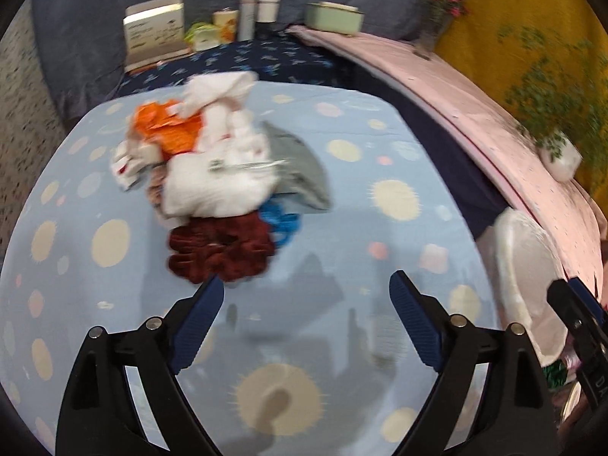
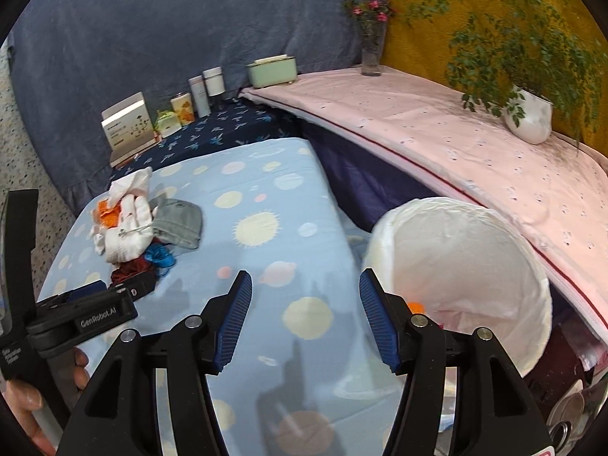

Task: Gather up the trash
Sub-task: 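Grasp the dark red scrunchie with the left tool while the right tool grasps the grey mask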

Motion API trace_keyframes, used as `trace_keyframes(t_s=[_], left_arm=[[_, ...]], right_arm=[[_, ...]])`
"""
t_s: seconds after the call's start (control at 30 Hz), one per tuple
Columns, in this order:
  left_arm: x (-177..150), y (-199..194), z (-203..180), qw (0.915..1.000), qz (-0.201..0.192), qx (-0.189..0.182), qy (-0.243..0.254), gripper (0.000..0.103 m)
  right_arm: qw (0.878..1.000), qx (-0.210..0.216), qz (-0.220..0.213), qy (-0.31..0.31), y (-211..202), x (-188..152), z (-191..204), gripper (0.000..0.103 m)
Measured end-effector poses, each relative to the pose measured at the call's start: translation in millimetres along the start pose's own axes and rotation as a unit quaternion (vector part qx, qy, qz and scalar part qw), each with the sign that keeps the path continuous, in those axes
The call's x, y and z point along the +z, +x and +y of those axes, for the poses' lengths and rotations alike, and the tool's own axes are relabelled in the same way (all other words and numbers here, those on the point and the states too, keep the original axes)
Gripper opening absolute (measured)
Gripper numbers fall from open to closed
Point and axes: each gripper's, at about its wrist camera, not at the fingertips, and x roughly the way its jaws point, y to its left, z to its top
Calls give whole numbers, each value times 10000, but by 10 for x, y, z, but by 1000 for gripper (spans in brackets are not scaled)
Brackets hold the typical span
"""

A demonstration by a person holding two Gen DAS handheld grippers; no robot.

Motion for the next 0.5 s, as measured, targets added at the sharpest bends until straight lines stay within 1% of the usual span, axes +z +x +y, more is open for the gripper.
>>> trace_keyframes(t_s=[0.17, 0.3, 0.33, 0.5], left_arm=[[59, 156, 439, 9990, 148, 151, -400, 85], [103, 268, 713, 9971, 205, 179, -705, 84], [116, 293, 778, 9967, 211, 171, -770, 83], [142, 433, 945, 9957, 319, 71, -870, 70]], right_arm=[[9998, 153, 105, -104, 131, -23, 281, 58], [9993, 272, 201, -188, 260, -37, 506, 58], [9991, 295, 219, -214, 283, -43, 545, 57], [9981, 394, 320, -342, 439, -63, 773, 58]])
